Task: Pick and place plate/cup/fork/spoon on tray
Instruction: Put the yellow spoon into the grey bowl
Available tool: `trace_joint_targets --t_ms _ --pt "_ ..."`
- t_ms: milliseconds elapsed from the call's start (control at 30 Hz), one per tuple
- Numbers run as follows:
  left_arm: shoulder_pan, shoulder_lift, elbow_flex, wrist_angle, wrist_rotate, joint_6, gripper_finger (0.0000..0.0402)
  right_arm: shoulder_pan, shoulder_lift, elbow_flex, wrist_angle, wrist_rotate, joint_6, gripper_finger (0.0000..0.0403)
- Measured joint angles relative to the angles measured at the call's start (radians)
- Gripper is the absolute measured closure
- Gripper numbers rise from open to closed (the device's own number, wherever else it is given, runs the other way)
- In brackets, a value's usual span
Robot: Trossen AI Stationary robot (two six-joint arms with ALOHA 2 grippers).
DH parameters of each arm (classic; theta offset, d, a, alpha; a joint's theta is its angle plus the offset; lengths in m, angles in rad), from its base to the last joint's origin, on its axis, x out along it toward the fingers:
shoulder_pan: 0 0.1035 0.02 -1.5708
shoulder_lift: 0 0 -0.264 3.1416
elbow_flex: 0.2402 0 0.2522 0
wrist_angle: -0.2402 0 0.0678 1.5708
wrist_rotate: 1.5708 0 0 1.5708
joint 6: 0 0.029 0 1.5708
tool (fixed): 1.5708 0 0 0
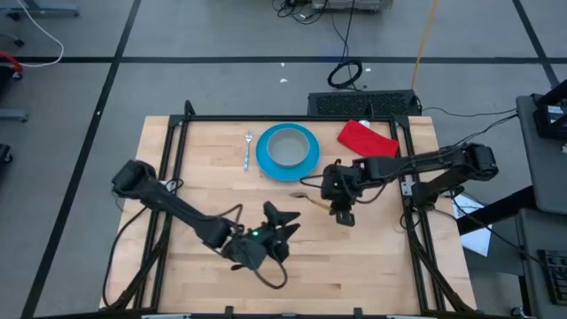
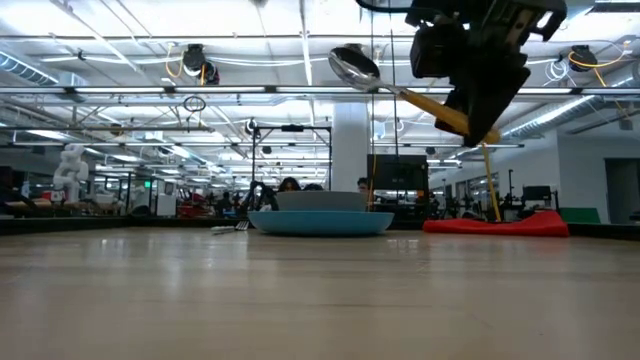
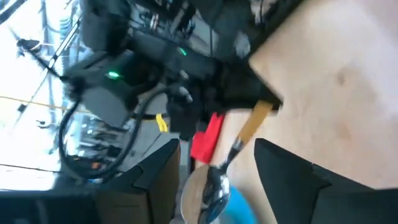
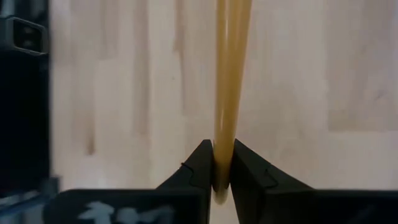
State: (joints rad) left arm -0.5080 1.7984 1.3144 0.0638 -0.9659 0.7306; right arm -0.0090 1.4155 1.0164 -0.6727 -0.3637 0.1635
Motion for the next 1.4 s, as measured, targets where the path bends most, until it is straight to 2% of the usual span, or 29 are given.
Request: trace_joint_targets --t_ms 167,400,567,667,800,1000,1400 --pt "0.053 0.054 0.000 0.037 -0.002 0.107 0.0169 -0.047 0.000 0.000 -0.027 -0.061 0.008 0.0378" --pt "0.120 0.134 0.000 0.099 0.116 0.225 0.0135 -0.089 0.000 0.000 -0.038 -0.118 0.055 0.0383" --pt "0.160 0.198 0.000 0.203 0.073 0.380 0.0131 -0.090 0.001 0.000 -0.027 -0.166 0.085 0.0379" --pt "0.183 0.223 0.000 0.276 0.074 0.481 0.0131 -0.090 0.001 0.000 -0.027 -0.168 0.101 0.0380" --pt "0.213 0.240 0.000 0.278 0.111 0.570 0.0133 -0.088 0.001 0.000 -0.021 -0.196 0.114 0.0379" --pt "0.245 0.245 0.000 0.273 0.179 0.610 0.0184 -0.088 0.001 0.000 -0.005 -0.201 0.124 0.0379" --pt "0.246 0.244 0.000 0.266 0.232 0.618 0.0352 -0.087 0.001 0.000 -0.006 -0.217 0.118 0.0379"
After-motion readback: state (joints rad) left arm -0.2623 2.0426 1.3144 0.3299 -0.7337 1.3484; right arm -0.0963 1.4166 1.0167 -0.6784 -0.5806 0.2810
